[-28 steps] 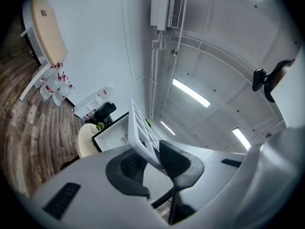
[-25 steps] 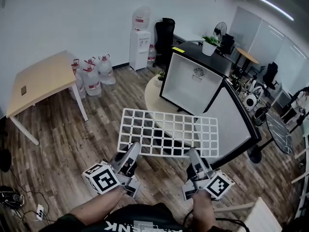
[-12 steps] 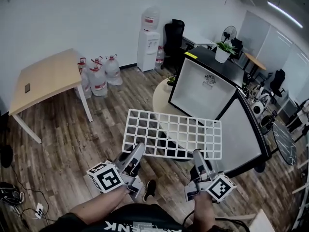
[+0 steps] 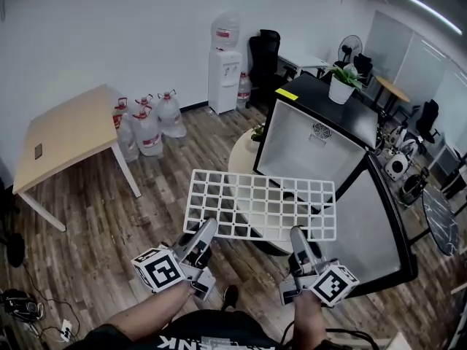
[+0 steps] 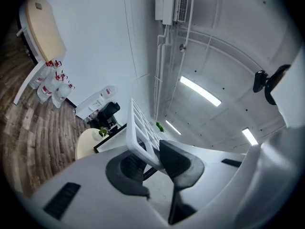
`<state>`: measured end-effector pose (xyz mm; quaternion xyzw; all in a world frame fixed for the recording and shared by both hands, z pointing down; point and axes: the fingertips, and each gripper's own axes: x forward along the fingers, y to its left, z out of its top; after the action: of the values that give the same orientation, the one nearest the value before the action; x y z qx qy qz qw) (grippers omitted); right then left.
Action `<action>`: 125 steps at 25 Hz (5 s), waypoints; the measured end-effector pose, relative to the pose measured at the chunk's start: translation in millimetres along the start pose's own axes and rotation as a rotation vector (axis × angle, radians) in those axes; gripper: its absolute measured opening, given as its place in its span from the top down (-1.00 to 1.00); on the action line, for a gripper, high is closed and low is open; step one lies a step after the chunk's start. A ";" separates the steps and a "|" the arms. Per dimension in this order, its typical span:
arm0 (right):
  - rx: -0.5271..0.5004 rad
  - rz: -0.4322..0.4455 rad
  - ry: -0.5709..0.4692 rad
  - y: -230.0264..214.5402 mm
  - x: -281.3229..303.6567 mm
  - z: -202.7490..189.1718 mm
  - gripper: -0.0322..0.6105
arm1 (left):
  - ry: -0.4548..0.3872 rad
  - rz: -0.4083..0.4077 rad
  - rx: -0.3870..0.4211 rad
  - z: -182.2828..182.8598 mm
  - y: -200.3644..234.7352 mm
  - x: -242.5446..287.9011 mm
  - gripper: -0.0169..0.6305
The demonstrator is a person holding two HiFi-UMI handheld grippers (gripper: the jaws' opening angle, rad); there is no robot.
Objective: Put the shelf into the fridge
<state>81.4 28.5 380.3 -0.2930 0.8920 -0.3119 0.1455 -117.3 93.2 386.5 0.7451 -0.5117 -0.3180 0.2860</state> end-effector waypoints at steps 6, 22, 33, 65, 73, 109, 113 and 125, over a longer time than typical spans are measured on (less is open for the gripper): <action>0.003 0.036 -0.020 -30.1 32.8 31.3 0.50 | 0.030 0.001 0.008 2.9 13.3 57.5 0.70; 0.033 -0.023 -0.035 -116.4 73.5 92.0 0.50 | 0.120 0.006 0.002 -6.3 34.6 178.2 0.70; 0.038 -0.115 -0.097 -152.9 97.0 105.5 0.50 | 0.215 -0.039 -0.033 -8.0 66.4 236.7 0.70; 0.289 -0.445 -0.431 -211.1 127.0 95.6 0.50 | 0.616 -0.277 -0.125 -26.0 126.3 358.8 0.70; 0.306 -0.423 -0.405 -218.5 125.1 106.2 0.51 | 0.626 -0.250 -0.127 -33.0 121.0 362.0 0.70; 0.115 -0.630 -0.262 -265.1 114.8 128.7 0.52 | 0.582 -0.184 -0.160 -45.7 129.8 401.3 0.70; 0.186 -0.576 -0.312 -264.7 126.9 133.8 0.52 | 0.590 -0.192 -0.152 -44.8 129.2 409.0 0.69; 0.114 -0.638 -0.272 -275.6 119.0 140.2 0.53 | 0.507 -0.236 0.061 -34.5 127.4 395.2 0.53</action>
<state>169.0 -285.2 441.1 -0.5871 0.7093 -0.3491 0.1741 -56.6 -316.4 432.5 0.8636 -0.3428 -0.1371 0.3435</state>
